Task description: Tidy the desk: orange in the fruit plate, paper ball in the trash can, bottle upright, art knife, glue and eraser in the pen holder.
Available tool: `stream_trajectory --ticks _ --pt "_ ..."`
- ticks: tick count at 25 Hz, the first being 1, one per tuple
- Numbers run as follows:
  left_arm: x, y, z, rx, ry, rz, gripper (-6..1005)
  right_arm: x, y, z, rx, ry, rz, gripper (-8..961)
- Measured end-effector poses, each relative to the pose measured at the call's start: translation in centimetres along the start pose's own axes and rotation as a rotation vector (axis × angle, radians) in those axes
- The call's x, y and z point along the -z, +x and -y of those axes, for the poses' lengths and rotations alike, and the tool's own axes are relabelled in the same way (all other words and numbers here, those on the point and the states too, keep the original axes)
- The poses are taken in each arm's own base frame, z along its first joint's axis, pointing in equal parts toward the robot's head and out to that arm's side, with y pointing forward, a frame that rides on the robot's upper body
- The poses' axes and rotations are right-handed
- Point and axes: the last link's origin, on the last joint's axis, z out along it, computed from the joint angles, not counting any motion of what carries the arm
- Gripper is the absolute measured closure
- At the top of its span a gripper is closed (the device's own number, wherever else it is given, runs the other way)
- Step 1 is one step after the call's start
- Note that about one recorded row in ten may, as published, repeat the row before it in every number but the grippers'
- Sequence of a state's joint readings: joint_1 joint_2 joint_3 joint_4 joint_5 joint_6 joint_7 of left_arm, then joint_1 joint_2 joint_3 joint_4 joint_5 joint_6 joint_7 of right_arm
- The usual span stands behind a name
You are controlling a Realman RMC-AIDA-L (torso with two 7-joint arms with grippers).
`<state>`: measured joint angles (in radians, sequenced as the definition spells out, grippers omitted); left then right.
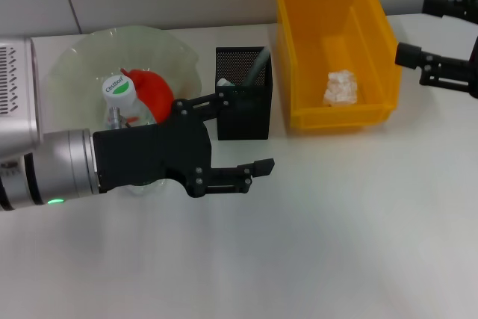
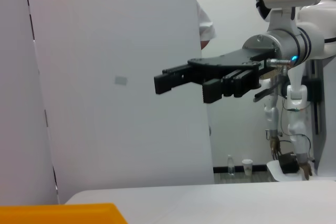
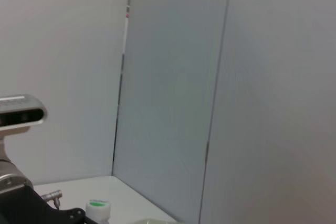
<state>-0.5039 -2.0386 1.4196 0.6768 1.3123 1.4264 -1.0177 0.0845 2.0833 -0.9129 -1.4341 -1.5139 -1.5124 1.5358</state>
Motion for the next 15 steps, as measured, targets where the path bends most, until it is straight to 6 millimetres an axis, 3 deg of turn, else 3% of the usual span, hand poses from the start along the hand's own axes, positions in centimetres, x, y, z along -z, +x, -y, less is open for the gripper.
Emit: stream_trajectory --ticks 6,15 --pt "0.0 0.0 0.1 0.005 -0.025 0.044 187 0.0 1.6 -0.9 -0.043 -0.051 -0.024 163" --pt "0.3 0.3 0.5 0.006 -0.025 0.059 187 -1.6 2.1 -3.0 -0.030 -0.226 -0.099 162"
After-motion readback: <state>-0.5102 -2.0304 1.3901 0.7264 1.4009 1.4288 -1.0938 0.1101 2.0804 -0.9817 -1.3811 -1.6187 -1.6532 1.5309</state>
